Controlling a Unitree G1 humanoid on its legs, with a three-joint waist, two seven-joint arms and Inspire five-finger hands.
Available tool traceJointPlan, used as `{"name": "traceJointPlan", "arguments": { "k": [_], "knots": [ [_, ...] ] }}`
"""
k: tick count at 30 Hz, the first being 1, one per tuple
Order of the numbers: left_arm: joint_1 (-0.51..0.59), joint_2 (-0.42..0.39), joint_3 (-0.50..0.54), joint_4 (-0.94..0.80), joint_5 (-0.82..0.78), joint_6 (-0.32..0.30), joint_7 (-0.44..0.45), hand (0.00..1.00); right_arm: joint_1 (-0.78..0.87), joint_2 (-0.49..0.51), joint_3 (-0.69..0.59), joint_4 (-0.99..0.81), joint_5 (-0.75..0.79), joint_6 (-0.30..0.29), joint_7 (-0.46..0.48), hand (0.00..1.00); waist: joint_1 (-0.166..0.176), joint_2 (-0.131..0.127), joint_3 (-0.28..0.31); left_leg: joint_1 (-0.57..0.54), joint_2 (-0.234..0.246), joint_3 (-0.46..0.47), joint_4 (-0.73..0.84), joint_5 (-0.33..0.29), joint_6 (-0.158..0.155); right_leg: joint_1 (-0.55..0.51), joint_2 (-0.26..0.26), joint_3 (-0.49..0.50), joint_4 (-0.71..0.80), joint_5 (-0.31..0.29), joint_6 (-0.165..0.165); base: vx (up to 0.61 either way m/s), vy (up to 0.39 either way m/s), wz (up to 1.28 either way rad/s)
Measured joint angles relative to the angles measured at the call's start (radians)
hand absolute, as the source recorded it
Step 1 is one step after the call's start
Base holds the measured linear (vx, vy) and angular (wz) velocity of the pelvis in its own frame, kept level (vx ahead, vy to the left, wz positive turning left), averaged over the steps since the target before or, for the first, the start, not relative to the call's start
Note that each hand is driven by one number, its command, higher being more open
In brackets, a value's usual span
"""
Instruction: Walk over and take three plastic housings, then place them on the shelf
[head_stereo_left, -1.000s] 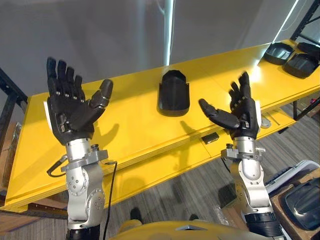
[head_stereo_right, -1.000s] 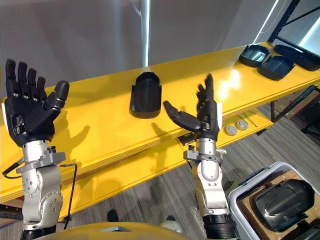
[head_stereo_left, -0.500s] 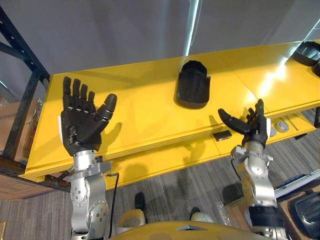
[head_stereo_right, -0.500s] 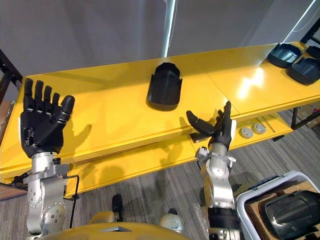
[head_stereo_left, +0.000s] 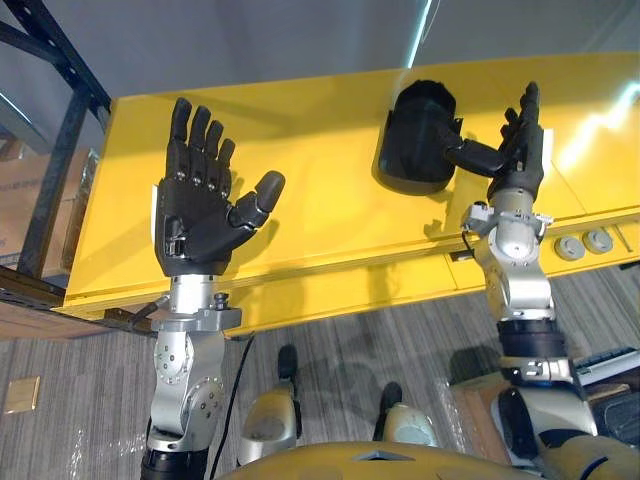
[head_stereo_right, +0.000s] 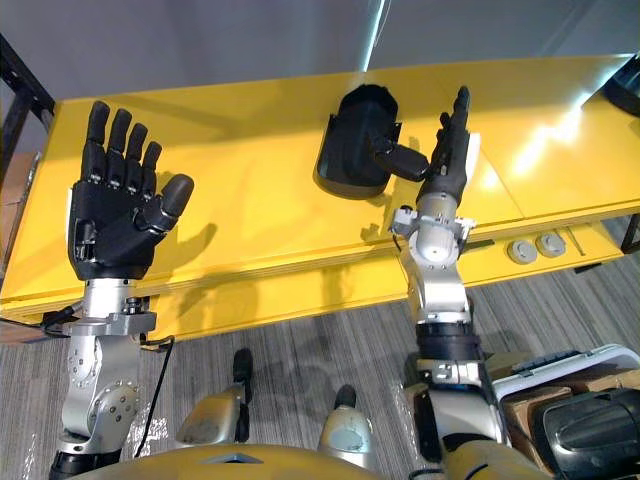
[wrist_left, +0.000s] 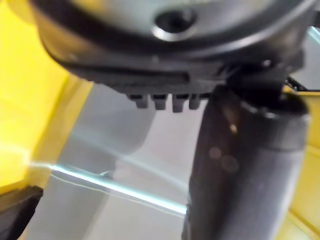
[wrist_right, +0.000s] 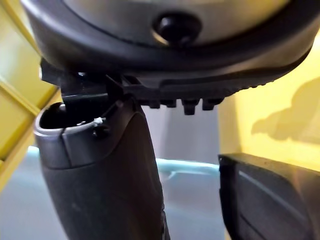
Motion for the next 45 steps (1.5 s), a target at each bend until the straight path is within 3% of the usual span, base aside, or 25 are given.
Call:
{"name": "traceJointPlan", "arguments": {
  "k": [8, 12, 13, 16, 21, 31, 38, 45],
  "knots": [
    [-0.069, 0.005, -0.013, 0.008, 0.0, -0.006, 0.029, 1.0, -0.19, -0.109, 0.022, 0.147, -0.047, 0.098, 0.006, 1.0, -0.002, 0.032, 0.1, -0.031, 0.002, 0.0, 0.001, 0.015, 0.001, -0.059, 0.001, 0.01, 0.056, -0.007, 0.001, -0.02, -0.03, -0.01],
    [-0.09, 0.011, -0.024, 0.015, 0.0, -0.006, 0.041, 1.0, -0.252, -0.135, 0.05, 0.186, -0.106, 0.131, 0.037, 1.0, -0.005, 0.036, 0.124, -0.046, 0.003, 0.003, 0.002, 0.016, 0.0, -0.086, 0.0, 0.019, 0.075, -0.011, 0.0, -0.02, -0.044, -0.04],
    [-0.1, 0.02, -0.024, 0.017, 0.0, -0.009, 0.044, 1.0, -0.269, -0.152, 0.067, 0.187, -0.129, 0.142, 0.052, 0.0, -0.005, 0.036, 0.141, -0.046, 0.002, 0.005, 0.003, 0.017, 0.001, -0.093, -0.002, 0.024, 0.088, -0.016, -0.002, -0.01, -0.051, -0.03],
    [-0.123, 0.035, -0.024, 0.051, -0.001, -0.024, 0.048, 1.0, -0.304, -0.17, 0.082, 0.187, -0.175, 0.158, 0.085, 0.0, -0.009, 0.037, 0.176, -0.063, 0.003, 0.003, 0.048, 0.0, 0.002, -0.099, -0.006, 0.027, 0.109, -0.025, -0.002, -0.02, -0.045, -0.01],
    [-0.129, 0.036, -0.023, 0.087, -0.001, -0.024, 0.06, 1.0, -0.337, -0.241, 0.133, 0.187, -0.253, 0.196, 0.156, 0.0, -0.008, 0.036, 0.179, -0.082, 0.012, 0.005, 0.086, -0.018, 0.001, -0.109, -0.003, 0.029, 0.121, -0.031, -0.007, -0.02, -0.043, -0.02],
    [-0.129, 0.036, -0.024, 0.087, 0.0, -0.024, 0.068, 1.0, -0.425, -0.285, 0.242, 0.266, -0.442, 0.282, 0.214, 0.0, -0.002, 0.035, 0.18, -0.082, 0.021, 0.005, 0.095, -0.023, -0.004, -0.107, 0.007, 0.028, 0.117, -0.038, -0.018, -0.01, -0.019, -0.01],
    [-0.12, 0.044, -0.023, 0.087, -0.001, -0.025, 0.079, 1.0, -0.515, -0.321, 0.305, 0.385, -0.443, 0.274, 0.206, 0.0, 0.003, 0.035, 0.182, -0.082, 0.021, 0.001, 0.099, -0.026, -0.002, -0.092, 0.007, 0.021, 0.099, -0.031, -0.009, 0.0, -0.006, 0.02],
    [-0.121, 0.086, -0.072, 0.136, -0.006, -0.042, 0.088, 1.0, -0.621, -0.348, 0.393, 0.549, -0.463, 0.204, 0.146, 0.0, 0.03, 0.036, 0.188, -0.082, 0.039, 0.004, 0.099, -0.028, -0.005, -0.088, 0.022, 0.024, 0.083, -0.023, -0.01, 0.01, -0.026, -0.03]
  ]
}}
